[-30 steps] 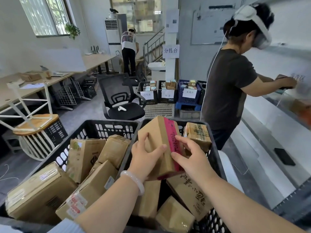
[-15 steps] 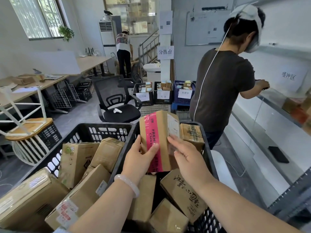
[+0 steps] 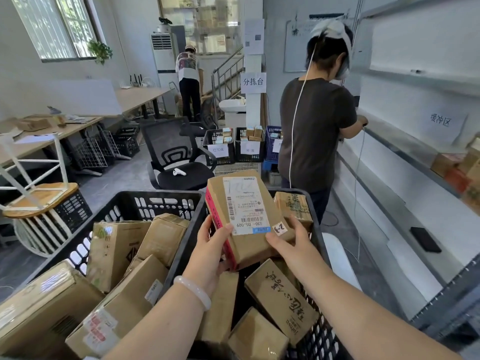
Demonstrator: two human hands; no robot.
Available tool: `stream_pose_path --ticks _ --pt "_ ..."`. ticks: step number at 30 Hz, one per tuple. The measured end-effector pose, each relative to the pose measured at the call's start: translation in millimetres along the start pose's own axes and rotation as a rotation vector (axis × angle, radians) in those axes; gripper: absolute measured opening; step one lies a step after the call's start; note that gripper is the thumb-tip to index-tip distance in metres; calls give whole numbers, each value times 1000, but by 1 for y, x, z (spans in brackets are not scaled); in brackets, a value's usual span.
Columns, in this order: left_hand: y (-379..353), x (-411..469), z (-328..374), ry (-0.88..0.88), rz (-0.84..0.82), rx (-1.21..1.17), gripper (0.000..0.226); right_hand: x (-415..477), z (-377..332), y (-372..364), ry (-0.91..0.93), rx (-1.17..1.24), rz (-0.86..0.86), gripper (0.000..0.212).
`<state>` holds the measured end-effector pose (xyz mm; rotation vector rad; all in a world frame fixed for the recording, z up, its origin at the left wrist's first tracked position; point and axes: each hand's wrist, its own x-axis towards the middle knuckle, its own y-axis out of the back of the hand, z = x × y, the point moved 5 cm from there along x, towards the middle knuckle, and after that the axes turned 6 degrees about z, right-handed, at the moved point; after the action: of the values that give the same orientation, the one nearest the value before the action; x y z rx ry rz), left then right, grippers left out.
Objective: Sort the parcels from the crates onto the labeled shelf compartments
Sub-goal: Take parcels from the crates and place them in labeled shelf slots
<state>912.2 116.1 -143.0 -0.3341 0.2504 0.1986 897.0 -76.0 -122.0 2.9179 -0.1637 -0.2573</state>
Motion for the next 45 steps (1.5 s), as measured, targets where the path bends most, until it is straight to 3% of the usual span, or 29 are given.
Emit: stream_pose_path --ticks 2,4,10,15,19,24,32,35,40,45 --pt "-4 0 -2 2 18 -64 61 6 18 -10 -156 174 1 113" --pt "-9 -4 -3 -4 27 -107 58 7 29 -24 -247 306 -39 120" --pt "-5 0 -4 -6 8 -55 75 17 28 -24 -194 426 -57 126" --pt "42 17 11 62 107 79 74 17 33 -7 -155 274 -119 114" --pt "51 21 8 126 -59 348 44 17 31 -3 -114 166 -121 96" --pt "51 25 14 38 -140 520 84 19 23 7 -79 103 -162 74" --pt "51 26 29 10 -352 751 63 23 16 21 -11 60 -206 59" --pt "42 21 29 61 -524 933 79 19 9 18 12 -7 -270 62" --pt "33 15 17 134 -631 838 83 15 3 21 49 -14 -258 65" --pt "32 16 13 19 -473 574 97 14 5 38 89 94 -5 89"
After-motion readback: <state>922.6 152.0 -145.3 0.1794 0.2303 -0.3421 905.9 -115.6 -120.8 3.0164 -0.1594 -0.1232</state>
